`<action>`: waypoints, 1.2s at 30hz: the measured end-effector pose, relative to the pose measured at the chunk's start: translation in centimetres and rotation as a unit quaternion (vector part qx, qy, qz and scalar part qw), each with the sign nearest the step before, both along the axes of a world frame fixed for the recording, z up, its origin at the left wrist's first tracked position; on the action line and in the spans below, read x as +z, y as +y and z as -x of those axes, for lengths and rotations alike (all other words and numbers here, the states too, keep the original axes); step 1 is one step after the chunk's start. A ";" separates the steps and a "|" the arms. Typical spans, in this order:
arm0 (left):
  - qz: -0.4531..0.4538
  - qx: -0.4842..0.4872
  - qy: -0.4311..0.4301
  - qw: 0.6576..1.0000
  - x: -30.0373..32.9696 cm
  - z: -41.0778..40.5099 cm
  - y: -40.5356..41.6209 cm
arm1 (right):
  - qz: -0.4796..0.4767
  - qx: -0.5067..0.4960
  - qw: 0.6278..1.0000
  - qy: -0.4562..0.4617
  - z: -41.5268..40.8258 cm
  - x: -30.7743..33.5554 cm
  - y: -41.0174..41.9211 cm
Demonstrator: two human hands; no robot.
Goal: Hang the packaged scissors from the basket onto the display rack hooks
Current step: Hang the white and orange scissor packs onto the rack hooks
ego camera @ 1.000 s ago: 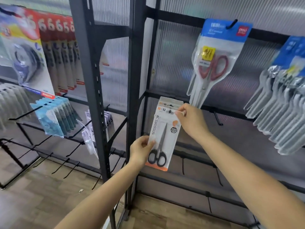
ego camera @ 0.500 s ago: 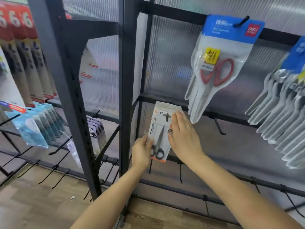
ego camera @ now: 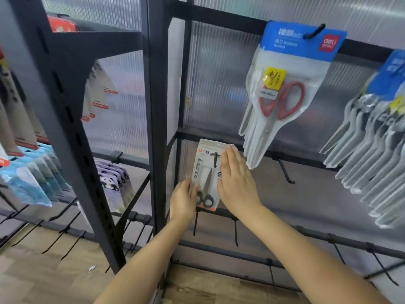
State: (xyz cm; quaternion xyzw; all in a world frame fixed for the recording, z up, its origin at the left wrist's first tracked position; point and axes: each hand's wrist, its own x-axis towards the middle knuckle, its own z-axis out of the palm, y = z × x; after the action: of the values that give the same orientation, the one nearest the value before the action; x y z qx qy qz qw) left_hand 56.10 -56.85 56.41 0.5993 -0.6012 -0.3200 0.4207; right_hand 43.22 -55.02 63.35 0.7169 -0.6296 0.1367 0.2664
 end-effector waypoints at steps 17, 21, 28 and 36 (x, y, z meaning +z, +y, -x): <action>0.100 -0.166 -0.237 0.952 3.7 8.2 18.8 | -0.073 -0.096 0.991 -0.059 10.7 -2.5 23.4; 0.096 -0.286 -0.264 0.916 1.7 15.9 26.6 | -0.112 -0.189 0.971 -0.090 16.6 -6.3 33.9; 0.071 -0.498 -0.268 0.822 -2.0 29.0 41.0 | -0.170 -0.398 0.887 -0.163 24.5 -10.1 54.1; 0.109 -0.658 -0.225 0.710 -3.5 38.6 50.3 | -0.102 -0.568 0.772 -0.265 29.0 -10.6 68.2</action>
State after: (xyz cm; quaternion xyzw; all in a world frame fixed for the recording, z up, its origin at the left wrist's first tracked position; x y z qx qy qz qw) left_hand 17.46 -6.52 52.86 0.0560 -0.9509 -0.3039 0.0179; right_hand 14.24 13.19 52.76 0.1871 -0.9781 0.0804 0.0431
